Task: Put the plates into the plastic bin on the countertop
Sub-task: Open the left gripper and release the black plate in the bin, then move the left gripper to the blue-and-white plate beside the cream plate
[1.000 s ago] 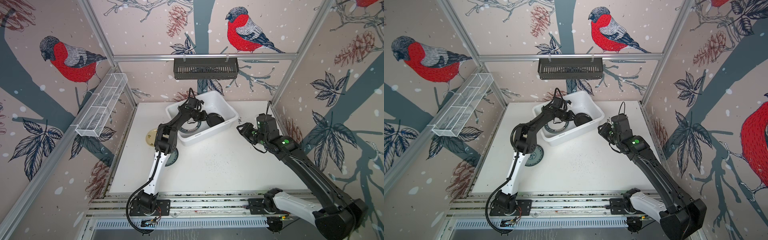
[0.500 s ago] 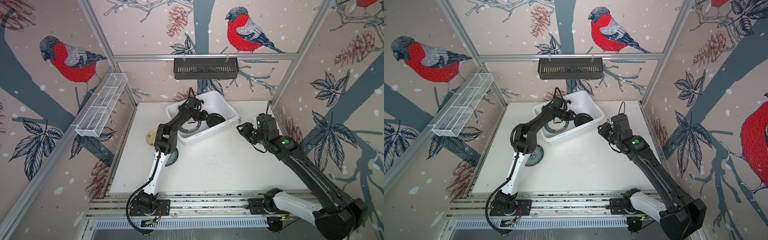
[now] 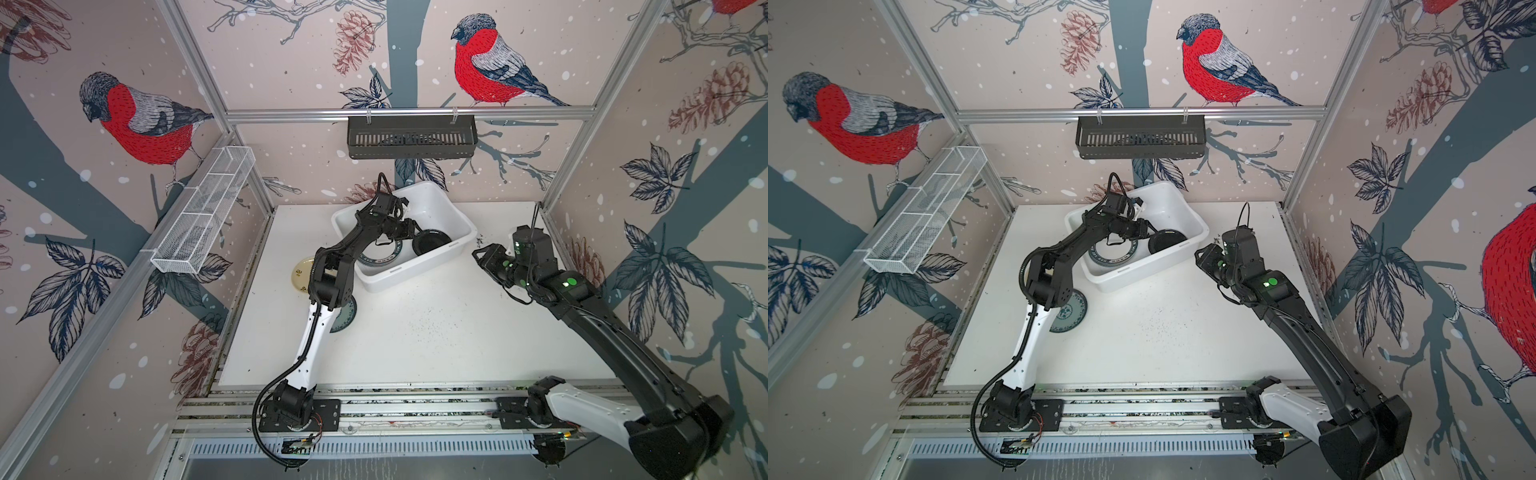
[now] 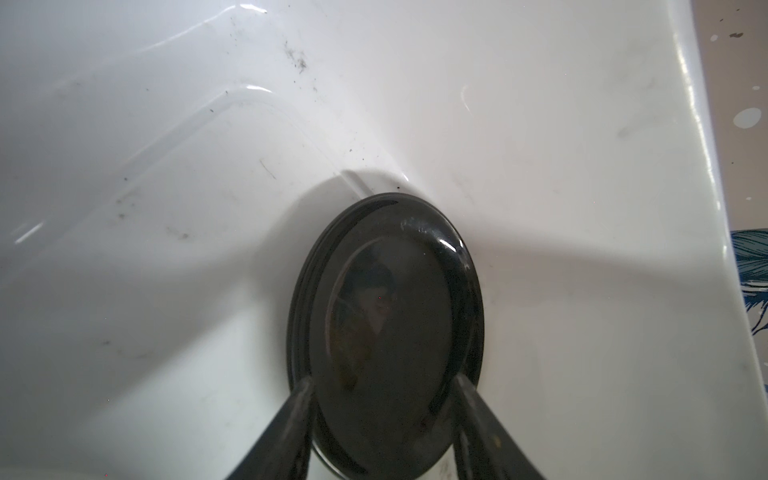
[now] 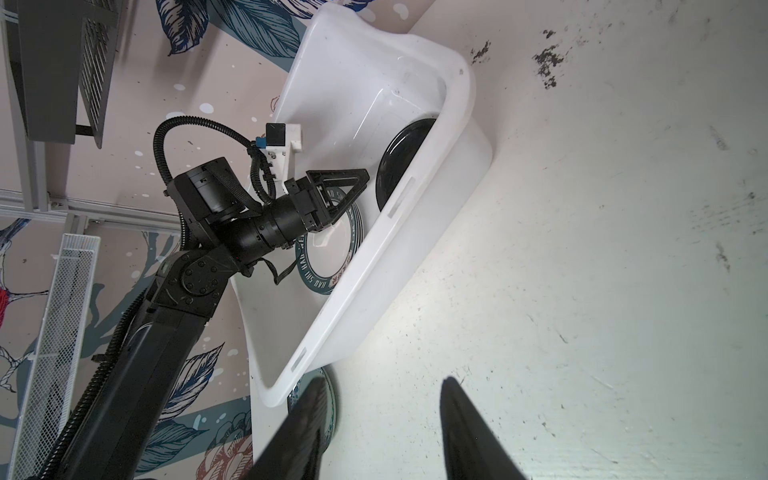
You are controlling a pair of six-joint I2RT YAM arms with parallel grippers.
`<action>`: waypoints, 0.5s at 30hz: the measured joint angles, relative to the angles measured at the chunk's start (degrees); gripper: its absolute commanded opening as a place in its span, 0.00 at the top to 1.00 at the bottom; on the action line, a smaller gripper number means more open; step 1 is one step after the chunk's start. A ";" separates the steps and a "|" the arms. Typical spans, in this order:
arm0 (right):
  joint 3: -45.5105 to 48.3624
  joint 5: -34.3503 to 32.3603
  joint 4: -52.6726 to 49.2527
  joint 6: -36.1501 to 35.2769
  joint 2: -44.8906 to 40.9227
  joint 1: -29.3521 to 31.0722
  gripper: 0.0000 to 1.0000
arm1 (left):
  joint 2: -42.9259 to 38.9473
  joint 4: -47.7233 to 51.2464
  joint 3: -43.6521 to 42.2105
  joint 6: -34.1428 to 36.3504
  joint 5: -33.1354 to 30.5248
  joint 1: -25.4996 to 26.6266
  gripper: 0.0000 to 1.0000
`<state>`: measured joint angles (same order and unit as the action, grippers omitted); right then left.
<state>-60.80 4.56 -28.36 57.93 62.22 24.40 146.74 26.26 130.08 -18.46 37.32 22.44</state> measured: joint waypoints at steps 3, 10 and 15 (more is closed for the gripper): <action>-0.02 0.02 0.02 -0.52 0.02 -0.11 0.54 | -0.39 0.17 -0.02 0.37 -0.09 0.00 0.46; -0.11 0.50 0.24 -1.33 0.04 -0.63 0.54 | -4.20 2.43 1.22 3.15 -0.66 -0.24 0.41; -0.24 1.55 1.38 -2.64 0.02 -1.38 0.54 | -10.86 5.73 0.42 7.65 -2.10 -1.73 0.40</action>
<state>-61.04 6.11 -26.98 55.29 62.24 23.03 135.87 31.99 130.50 -10.81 35.22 20.71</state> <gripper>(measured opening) 0.462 0.600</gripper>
